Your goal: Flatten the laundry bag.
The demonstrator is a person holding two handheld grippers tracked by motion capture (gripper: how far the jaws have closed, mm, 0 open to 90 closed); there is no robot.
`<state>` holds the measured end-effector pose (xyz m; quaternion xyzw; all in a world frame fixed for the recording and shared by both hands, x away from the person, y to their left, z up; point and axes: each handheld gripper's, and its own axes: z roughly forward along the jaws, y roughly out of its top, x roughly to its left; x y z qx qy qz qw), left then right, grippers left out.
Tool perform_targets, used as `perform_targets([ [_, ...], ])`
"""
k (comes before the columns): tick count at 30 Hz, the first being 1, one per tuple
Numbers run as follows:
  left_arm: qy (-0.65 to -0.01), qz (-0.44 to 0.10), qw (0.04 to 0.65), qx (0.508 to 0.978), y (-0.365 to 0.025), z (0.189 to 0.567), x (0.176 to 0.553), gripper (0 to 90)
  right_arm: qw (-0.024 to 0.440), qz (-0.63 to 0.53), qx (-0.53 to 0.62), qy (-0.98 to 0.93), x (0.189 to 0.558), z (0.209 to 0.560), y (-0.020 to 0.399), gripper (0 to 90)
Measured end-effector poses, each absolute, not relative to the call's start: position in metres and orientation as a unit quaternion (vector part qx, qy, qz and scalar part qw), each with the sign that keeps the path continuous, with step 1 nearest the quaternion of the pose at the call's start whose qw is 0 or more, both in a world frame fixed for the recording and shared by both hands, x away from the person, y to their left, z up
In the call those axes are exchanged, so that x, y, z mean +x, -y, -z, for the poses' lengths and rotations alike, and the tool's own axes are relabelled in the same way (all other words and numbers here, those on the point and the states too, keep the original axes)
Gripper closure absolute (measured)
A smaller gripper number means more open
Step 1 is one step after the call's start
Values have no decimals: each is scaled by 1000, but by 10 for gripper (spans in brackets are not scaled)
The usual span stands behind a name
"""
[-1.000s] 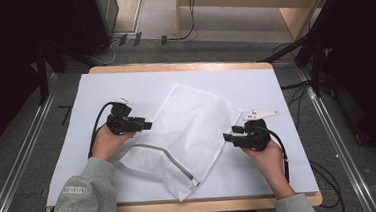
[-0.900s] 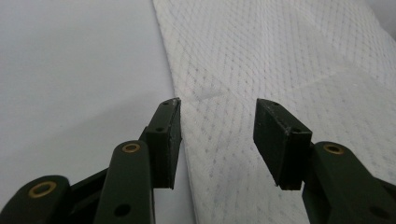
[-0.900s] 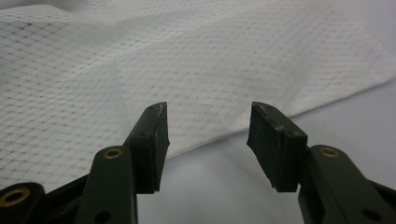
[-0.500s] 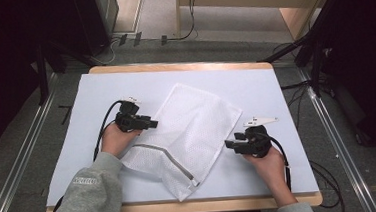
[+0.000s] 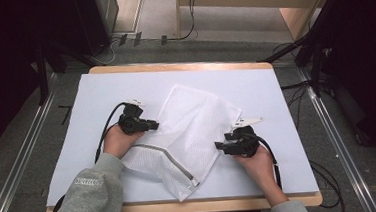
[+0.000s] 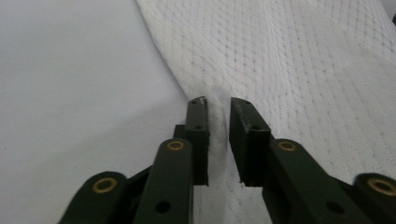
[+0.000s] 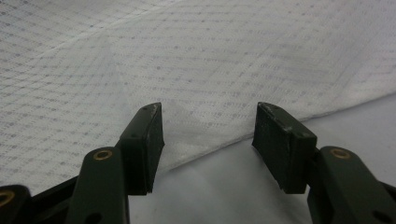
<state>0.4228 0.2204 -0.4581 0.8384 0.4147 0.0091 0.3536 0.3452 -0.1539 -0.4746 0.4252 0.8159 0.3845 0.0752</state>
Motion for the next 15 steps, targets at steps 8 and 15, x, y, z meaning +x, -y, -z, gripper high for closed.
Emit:
perform_targets([
  [8,-421,5,348,838,-220,458,423,886,138,-355,401,-833,340,475,140,574],
  [15,-424,8,347,836,-220,457,424,891,119,-360,420,-825,344,474,144,859],
])
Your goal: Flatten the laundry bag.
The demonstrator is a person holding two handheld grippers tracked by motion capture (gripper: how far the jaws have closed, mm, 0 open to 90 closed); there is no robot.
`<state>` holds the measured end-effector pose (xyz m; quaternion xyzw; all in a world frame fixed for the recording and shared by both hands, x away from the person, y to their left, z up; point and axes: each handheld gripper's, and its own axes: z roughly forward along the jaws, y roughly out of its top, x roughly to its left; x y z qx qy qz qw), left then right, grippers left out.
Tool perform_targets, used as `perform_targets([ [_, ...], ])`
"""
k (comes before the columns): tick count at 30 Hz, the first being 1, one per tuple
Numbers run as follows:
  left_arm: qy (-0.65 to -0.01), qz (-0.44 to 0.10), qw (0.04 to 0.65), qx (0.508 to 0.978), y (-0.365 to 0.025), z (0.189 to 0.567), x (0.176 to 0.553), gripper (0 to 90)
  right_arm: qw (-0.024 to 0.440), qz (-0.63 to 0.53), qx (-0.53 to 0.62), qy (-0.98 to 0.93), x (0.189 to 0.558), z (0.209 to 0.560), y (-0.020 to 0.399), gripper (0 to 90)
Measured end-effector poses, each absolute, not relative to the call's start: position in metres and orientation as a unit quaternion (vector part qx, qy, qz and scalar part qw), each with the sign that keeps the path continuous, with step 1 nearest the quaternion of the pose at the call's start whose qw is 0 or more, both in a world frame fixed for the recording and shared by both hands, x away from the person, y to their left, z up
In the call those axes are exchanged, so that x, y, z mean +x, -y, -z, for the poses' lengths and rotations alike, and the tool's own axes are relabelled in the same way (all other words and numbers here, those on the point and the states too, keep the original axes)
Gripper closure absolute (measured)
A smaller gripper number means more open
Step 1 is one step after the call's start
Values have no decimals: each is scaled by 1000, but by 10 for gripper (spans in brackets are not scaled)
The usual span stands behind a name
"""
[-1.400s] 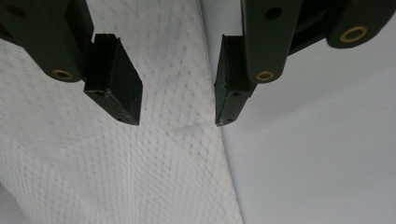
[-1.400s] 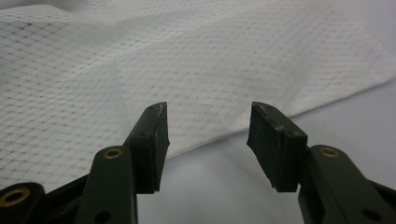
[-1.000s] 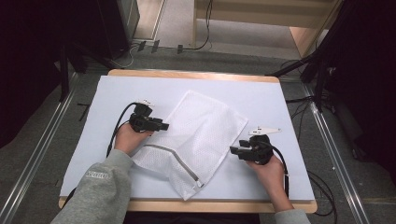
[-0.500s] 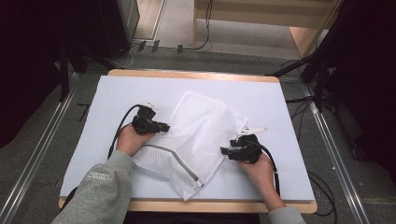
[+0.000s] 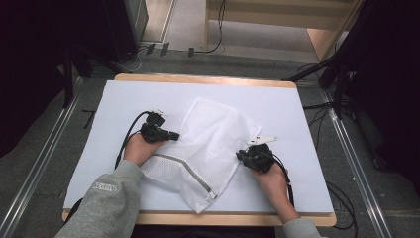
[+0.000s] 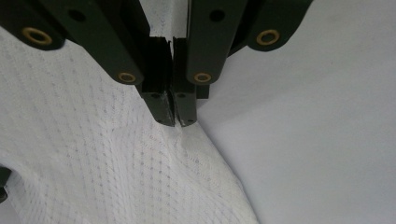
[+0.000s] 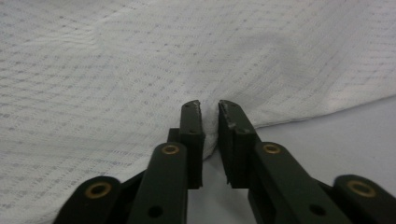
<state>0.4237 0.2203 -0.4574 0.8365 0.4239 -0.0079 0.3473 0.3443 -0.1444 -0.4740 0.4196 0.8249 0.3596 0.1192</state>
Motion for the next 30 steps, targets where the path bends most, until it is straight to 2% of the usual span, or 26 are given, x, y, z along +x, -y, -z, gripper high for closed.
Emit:
perform_targets([
  [2,-424,8,349,835,-222,456,424,894,104,-357,428,-824,348,472,147,894],
  [4,-426,8,353,833,-222,455,424,894,99,-358,428,-824,349,472,148,896],
  [5,-426,7,353,833,-224,454,424,894,81,-359,439,-820,352,471,151,898],
  [16,-442,9,377,814,-240,447,415,894,75,-368,459,-805,371,467,169,897],
  [30,-458,9,387,800,-252,445,387,894,73,-372,457,-804,411,463,161,897],
])
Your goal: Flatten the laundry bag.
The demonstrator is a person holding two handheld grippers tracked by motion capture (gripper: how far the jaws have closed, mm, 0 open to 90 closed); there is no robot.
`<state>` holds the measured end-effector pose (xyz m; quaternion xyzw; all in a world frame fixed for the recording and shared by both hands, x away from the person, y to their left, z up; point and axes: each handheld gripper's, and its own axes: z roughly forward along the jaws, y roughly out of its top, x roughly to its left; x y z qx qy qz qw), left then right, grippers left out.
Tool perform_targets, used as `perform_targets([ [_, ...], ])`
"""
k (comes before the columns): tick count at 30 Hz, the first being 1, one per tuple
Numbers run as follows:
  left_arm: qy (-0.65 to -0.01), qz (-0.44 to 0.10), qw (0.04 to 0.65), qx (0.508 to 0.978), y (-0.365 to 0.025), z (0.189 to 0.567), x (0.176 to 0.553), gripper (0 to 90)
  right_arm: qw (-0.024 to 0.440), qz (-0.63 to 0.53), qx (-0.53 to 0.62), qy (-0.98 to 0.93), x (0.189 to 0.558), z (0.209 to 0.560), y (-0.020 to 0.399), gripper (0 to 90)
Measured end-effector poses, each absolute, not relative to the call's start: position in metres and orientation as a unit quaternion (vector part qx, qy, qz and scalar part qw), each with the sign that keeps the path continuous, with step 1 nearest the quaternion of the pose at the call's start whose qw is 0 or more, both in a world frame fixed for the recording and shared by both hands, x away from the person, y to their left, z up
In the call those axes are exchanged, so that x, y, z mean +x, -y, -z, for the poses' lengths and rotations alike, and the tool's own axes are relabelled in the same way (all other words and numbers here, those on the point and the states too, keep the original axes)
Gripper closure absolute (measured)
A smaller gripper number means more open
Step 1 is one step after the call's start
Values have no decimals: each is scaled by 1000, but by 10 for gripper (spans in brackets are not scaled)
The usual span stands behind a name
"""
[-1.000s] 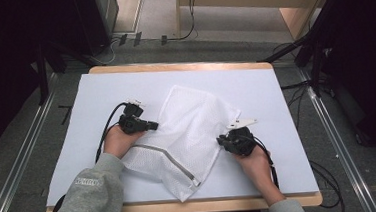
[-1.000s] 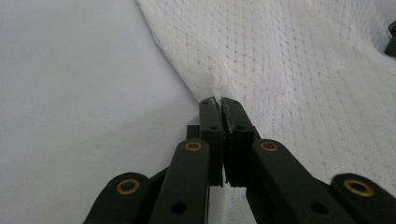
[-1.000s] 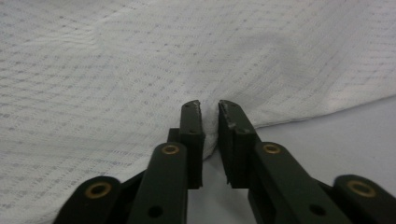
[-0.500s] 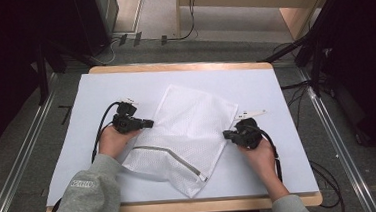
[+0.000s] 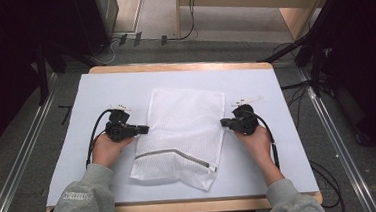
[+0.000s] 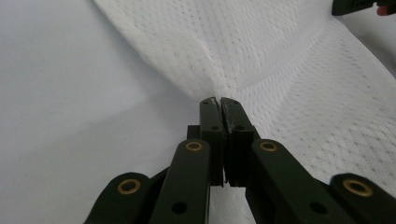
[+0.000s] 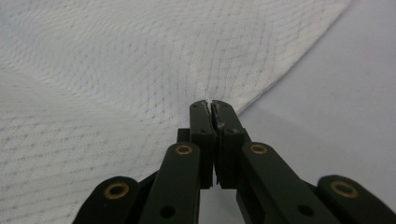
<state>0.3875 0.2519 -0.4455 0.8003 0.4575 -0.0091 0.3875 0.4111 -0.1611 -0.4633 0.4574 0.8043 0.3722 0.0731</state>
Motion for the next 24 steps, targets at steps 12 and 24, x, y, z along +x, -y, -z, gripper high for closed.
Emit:
perform_targets([
  [12,-466,-14,392,793,-258,445,382,892,96,-366,446,-811,445,463,142,896],
  [24,-475,-14,383,792,-262,449,405,834,100,-369,454,-805,452,467,141,785],
])
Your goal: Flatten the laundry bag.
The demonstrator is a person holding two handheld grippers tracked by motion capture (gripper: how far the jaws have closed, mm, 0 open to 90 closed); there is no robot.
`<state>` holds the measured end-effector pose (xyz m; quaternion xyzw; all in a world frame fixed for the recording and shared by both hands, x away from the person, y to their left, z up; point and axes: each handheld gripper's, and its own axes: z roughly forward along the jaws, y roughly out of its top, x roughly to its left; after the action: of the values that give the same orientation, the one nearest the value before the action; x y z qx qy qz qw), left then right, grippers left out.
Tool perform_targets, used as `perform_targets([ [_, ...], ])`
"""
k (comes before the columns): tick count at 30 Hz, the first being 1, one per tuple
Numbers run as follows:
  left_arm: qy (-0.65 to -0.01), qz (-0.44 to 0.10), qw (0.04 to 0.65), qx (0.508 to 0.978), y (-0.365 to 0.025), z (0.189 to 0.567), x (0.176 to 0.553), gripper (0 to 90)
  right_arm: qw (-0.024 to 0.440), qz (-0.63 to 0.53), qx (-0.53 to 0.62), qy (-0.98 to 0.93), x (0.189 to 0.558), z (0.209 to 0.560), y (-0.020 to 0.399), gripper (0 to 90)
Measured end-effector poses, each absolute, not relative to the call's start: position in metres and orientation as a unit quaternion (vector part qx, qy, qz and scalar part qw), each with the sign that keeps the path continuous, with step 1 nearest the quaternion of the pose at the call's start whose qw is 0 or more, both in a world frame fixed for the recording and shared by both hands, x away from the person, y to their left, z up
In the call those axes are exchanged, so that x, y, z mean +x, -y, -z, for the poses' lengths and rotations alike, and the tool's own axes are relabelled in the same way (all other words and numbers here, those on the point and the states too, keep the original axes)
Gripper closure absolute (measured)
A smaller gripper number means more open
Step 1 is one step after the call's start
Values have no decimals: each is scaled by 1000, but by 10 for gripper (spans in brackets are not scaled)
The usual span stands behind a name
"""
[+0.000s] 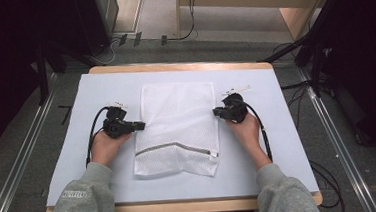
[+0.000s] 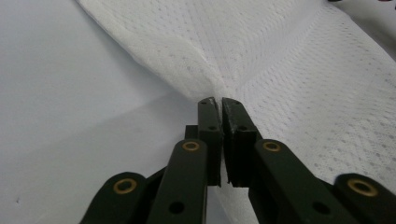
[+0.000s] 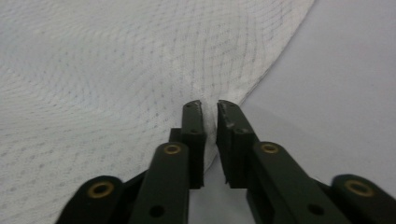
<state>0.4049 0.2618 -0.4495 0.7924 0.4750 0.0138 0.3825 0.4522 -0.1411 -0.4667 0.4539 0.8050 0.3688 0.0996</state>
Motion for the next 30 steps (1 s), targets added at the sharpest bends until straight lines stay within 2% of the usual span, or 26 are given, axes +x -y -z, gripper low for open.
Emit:
perform_targets([
  [3,-476,-11,388,789,-265,445,404,729,96,-382,454,-799,446,460,146,723],
  [4,-475,-9,390,789,-266,443,402,652,96,-396,452,-793,438,455,150,701],
  [6,-472,1,393,789,-268,439,397,618,92,-402,450,-792,429,451,154,688],
  [14,-462,3,390,797,-270,432,369,575,81,-416,430,-797,384,444,160,681],
  [18,-454,0,387,802,-269,431,351,575,59,-415,423,-803,355,448,158,673],
  [24,-460,-6,379,803,-271,436,341,555,58,-409,418,-809,336,452,157,620],
  [30,-470,-7,351,810,-268,448,342,551,57,-387,416,-821,334,461,151,593],
])
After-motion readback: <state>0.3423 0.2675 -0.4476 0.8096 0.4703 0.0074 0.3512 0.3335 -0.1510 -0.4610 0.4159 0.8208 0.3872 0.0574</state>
